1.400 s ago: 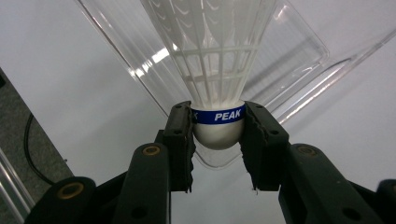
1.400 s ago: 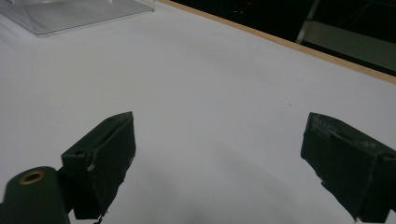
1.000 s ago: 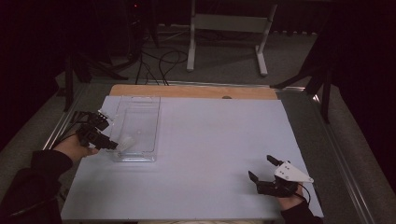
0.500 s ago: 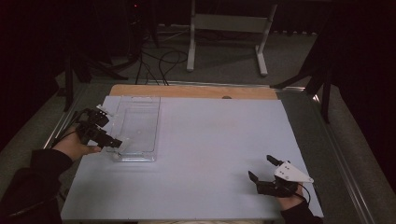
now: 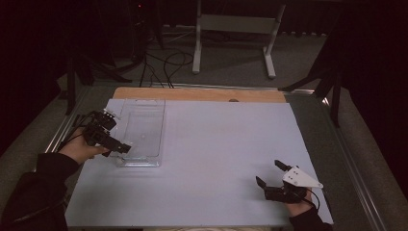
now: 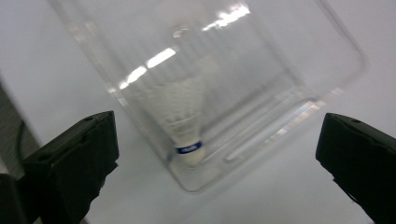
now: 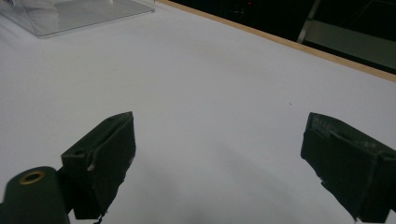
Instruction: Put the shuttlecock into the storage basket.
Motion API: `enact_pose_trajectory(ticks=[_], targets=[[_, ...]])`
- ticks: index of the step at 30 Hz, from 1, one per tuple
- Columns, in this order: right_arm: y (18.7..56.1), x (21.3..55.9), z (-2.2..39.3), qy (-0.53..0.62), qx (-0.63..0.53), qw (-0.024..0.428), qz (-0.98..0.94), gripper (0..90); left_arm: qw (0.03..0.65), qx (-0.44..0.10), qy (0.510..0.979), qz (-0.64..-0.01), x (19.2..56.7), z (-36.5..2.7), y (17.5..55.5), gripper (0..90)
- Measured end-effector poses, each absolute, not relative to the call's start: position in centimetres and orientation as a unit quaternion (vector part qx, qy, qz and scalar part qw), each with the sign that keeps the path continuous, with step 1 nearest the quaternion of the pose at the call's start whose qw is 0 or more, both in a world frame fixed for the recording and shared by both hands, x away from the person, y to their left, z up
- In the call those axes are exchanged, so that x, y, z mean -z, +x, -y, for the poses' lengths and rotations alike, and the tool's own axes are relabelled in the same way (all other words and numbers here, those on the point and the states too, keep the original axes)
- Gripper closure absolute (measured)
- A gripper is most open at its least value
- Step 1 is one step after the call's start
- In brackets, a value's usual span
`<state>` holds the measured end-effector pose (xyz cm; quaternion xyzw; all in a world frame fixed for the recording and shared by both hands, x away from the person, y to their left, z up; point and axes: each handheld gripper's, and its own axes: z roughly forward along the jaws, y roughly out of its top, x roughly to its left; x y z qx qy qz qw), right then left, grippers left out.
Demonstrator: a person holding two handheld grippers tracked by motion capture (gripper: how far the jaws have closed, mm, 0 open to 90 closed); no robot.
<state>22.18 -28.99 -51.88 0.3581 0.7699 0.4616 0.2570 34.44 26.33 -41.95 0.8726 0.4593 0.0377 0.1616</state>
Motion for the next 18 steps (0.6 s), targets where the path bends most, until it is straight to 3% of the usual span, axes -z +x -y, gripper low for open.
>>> enact_pose_trajectory(ticks=[5, 18], targets=[[22.3, 51.9, 29.0, 0.356, -0.464, 0.257, -0.770, 10.2, 0.189, -0.021, 0.874, -0.448, 41.9, -26.4, 34.5, 0.1], [22.2, 52.0, 29.0, 0.355, -0.463, 0.257, -0.770, 10.2, 0.196, -0.035, 0.883, -0.424, 41.2, -24.4, 34.5, 0.0]])
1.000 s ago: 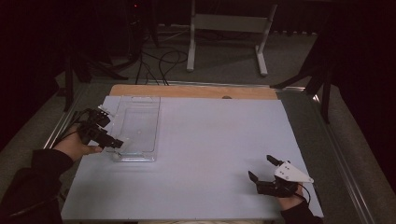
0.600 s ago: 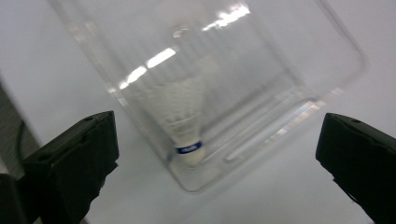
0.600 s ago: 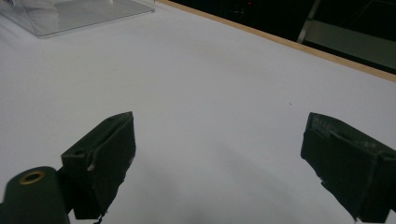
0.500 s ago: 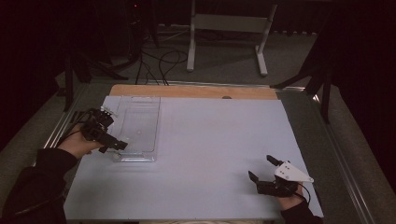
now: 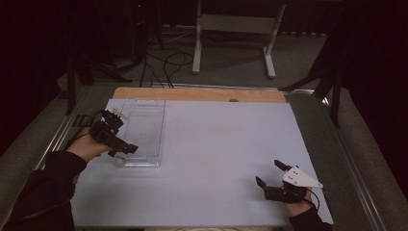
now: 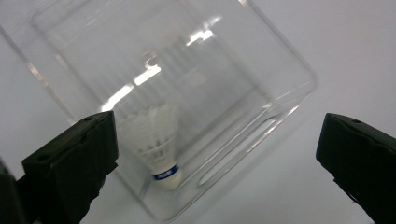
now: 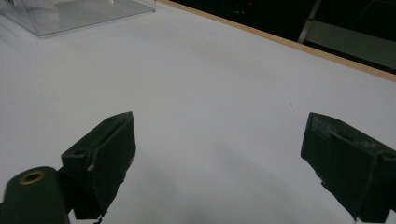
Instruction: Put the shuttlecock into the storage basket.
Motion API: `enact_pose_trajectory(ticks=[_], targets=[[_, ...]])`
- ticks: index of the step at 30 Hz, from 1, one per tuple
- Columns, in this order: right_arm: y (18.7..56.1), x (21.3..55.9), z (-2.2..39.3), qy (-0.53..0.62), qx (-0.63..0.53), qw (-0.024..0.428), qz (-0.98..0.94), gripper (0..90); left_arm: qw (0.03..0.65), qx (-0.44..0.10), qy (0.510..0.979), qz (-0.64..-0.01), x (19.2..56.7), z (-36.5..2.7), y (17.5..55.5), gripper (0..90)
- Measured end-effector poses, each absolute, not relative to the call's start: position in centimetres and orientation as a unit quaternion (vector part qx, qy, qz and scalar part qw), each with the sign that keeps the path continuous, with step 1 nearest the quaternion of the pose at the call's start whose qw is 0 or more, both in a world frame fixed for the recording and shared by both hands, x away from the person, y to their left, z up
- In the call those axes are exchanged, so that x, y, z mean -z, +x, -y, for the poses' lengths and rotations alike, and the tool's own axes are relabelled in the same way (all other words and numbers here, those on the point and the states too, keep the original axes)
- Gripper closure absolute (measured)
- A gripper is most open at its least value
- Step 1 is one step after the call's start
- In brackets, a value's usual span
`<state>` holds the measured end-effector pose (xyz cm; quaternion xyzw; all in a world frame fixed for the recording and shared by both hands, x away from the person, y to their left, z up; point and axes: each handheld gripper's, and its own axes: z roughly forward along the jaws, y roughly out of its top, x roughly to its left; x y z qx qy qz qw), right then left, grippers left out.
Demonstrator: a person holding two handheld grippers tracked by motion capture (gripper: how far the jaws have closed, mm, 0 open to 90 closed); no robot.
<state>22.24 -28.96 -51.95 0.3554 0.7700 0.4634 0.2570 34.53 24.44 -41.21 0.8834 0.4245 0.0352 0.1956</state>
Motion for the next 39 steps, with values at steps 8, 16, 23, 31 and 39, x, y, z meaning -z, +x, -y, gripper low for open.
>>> enact_pose_trajectory(ticks=[8, 16, 23, 31, 39], targets=[[22.2, 51.9, 29.0, 0.355, -0.462, 0.259, -0.771, 10.2, 0.213, -0.040, 0.888, -0.406, 40.5, -23.0, 34.6, 0.0], [22.1, 51.8, 28.9, 0.355, -0.462, 0.260, -0.770, 10.1, 0.245, -0.047, 0.890, -0.380, 39.8, -21.0, 34.7, 0.0], [22.1, 51.7, 29.0, 0.354, -0.463, 0.261, -0.769, 10.2, 0.262, -0.047, 0.894, -0.359, 39.5, -18.7, 34.9, 0.0], [22.1, 51.7, 28.9, 0.355, -0.464, 0.259, -0.769, 10.2, 0.294, -0.038, 0.899, -0.323, 39.3, -15.9, 34.5, 0.1], [22.1, 51.7, 28.9, 0.354, -0.465, 0.259, -0.769, 10.1, 0.318, -0.023, 0.909, -0.267, 39.9, -13.2, 33.9, 0.1]])
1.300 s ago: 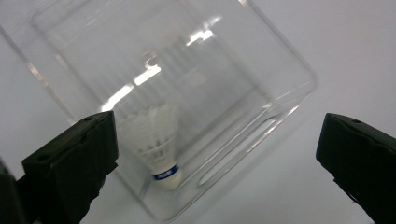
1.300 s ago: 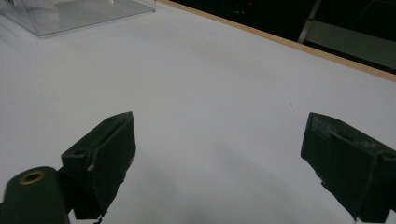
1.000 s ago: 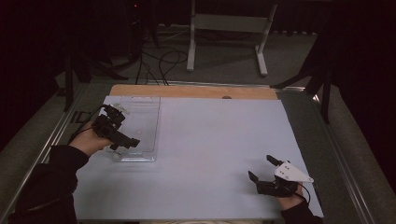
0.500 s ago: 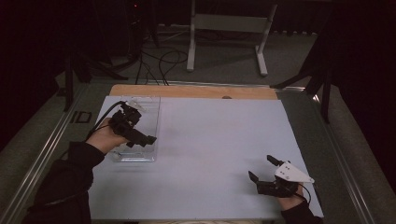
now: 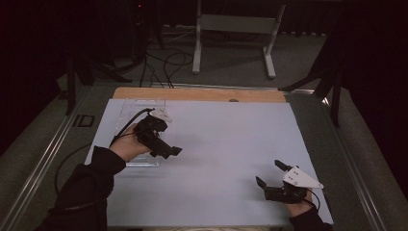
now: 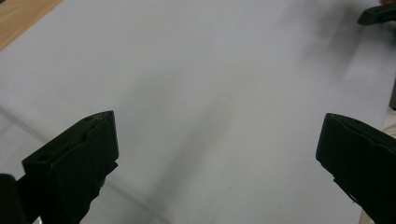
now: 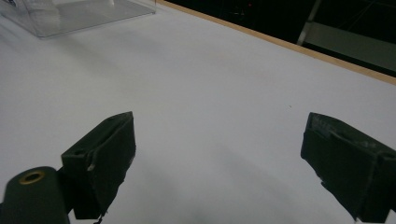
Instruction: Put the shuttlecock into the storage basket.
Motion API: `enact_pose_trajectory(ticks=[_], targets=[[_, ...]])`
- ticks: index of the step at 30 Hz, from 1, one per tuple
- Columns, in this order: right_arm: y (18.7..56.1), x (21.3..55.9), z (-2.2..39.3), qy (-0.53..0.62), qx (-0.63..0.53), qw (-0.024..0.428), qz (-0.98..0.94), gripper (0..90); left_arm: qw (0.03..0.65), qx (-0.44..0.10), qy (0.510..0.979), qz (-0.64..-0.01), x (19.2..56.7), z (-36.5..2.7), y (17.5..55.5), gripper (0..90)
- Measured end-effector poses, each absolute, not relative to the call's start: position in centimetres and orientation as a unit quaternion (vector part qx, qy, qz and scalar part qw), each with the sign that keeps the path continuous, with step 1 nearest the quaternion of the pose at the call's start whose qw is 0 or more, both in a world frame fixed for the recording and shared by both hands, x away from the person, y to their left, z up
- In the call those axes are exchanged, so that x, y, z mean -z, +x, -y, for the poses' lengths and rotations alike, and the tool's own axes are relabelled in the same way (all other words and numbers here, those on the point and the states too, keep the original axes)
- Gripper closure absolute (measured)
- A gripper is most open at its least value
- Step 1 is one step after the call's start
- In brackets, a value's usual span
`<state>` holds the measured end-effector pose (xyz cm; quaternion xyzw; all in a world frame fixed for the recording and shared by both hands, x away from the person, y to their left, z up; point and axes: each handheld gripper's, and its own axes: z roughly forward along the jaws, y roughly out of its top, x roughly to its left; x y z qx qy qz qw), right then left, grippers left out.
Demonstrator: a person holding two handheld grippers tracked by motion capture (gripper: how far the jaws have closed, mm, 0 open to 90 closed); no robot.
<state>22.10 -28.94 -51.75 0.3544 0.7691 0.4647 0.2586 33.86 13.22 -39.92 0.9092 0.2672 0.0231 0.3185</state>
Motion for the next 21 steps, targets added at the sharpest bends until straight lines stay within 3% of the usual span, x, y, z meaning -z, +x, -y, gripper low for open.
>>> enact_pose_trajectory(ticks=[21], targets=[[22.1, 51.8, 29.0, 0.355, -0.466, 0.257, -0.769, 10.2, 0.319, 0.005, 0.930, -0.181, 43.5, -7.8, 31.3, 0.1]])
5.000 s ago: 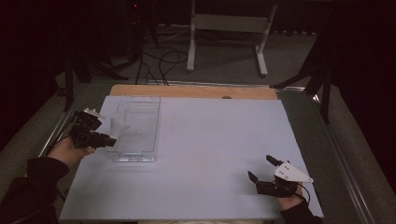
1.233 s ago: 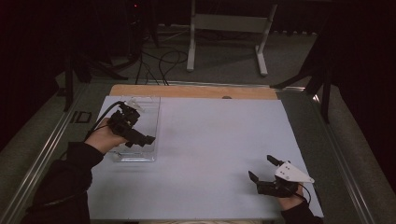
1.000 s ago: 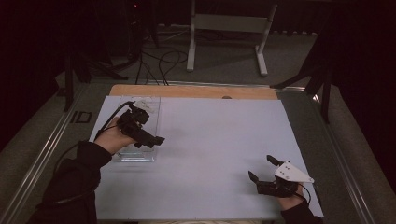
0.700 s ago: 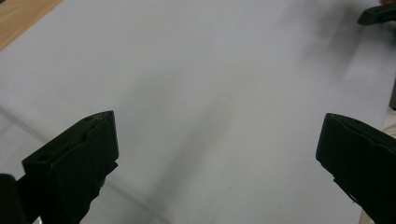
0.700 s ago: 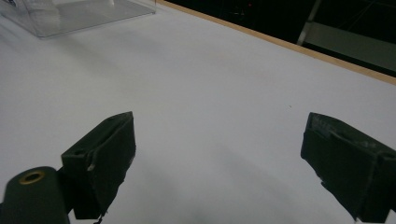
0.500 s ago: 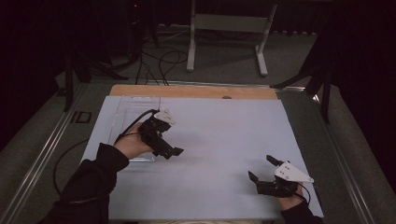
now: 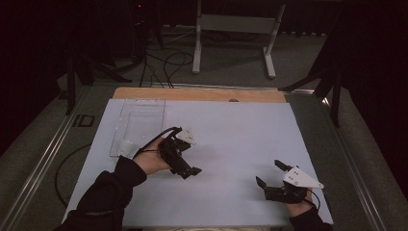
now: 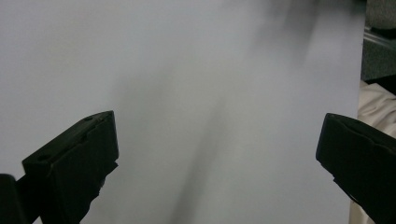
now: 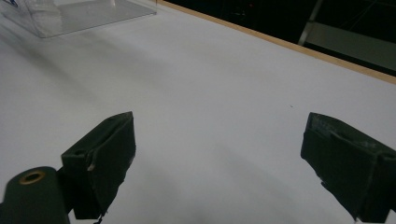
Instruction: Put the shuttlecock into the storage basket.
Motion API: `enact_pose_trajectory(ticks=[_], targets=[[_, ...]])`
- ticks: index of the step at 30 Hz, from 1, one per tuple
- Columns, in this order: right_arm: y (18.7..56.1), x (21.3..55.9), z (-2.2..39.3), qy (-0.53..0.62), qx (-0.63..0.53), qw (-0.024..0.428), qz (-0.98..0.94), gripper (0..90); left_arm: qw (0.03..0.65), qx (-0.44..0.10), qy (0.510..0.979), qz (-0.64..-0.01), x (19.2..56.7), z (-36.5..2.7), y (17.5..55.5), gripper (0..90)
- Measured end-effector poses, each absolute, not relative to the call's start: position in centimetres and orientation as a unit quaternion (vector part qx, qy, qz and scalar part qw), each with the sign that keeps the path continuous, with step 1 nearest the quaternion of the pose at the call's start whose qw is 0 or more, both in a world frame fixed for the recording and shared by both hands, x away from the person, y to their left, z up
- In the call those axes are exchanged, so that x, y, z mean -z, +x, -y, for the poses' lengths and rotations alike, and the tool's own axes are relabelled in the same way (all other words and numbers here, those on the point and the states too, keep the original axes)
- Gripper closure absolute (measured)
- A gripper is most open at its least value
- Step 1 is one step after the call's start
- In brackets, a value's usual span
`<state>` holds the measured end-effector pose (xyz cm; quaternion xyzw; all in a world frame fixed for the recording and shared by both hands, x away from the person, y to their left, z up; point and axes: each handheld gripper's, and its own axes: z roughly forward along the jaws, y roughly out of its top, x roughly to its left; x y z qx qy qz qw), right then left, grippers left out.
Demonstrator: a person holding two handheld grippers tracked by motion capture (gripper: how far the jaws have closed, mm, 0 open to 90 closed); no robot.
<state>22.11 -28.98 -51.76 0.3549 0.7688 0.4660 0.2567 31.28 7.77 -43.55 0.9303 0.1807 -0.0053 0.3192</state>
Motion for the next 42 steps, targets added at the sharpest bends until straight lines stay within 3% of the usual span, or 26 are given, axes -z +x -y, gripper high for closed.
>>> enact_pose_trajectory(ticks=[21, 42], targets=[[22.0, 51.6, 29.1, 0.354, -0.465, 0.258, -0.769, 10.2, 0.312, 0.033, 0.935, -0.166, 48.2, -8.4, 28.4, 0.1], [22.0, 51.6, 29.0, 0.353, -0.464, 0.259, -0.770, 10.2, 0.307, 0.027, 0.928, -0.208, 50.1, -13.6, 26.0, 0.1]])
